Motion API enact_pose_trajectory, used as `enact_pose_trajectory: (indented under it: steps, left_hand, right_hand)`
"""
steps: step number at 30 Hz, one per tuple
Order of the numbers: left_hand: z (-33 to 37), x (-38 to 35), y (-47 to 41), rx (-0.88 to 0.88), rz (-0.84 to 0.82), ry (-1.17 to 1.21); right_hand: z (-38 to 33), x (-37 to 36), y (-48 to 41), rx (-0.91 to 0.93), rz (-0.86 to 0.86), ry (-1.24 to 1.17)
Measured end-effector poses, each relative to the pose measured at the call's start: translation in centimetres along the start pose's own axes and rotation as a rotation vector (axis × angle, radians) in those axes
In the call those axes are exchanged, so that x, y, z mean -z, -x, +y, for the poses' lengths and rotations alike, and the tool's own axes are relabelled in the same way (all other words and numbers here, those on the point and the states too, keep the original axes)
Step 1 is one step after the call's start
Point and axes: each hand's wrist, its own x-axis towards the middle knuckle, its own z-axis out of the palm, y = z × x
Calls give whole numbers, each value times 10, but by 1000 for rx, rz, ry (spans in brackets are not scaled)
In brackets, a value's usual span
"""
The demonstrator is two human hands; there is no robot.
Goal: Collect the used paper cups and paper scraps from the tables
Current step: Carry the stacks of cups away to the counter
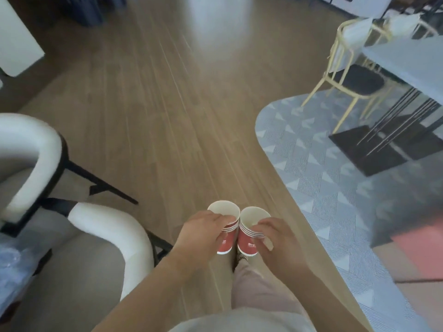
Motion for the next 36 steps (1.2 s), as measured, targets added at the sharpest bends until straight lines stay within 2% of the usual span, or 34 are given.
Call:
enact_pose_trajectory:
  steps: [4, 10, 14, 22, 30, 36]
  left_hand:
    - [-26, 16, -105, 15, 8, -10]
    - [-71, 57, -245, 122, 50, 20]
    - [-113, 79, -306, 272, 117, 61]
    - [-231, 118, -403, 528, 263, 112]
    - [-371, 202, -537, 530, 287, 145]
    - [-446, 249, -639, 521, 260, 161]
  right_hand:
    - [46, -5, -106, -4, -25, -21]
    - [96, -11, -273, 147, -92, 8]
    - [98, -27, -368, 131, -153, -10]
    - [82, -98, -553, 222, -357, -92]
    - [60, -177, -757, 269, -396, -115]
    - [62, -222, -880, 271, -377, -122]
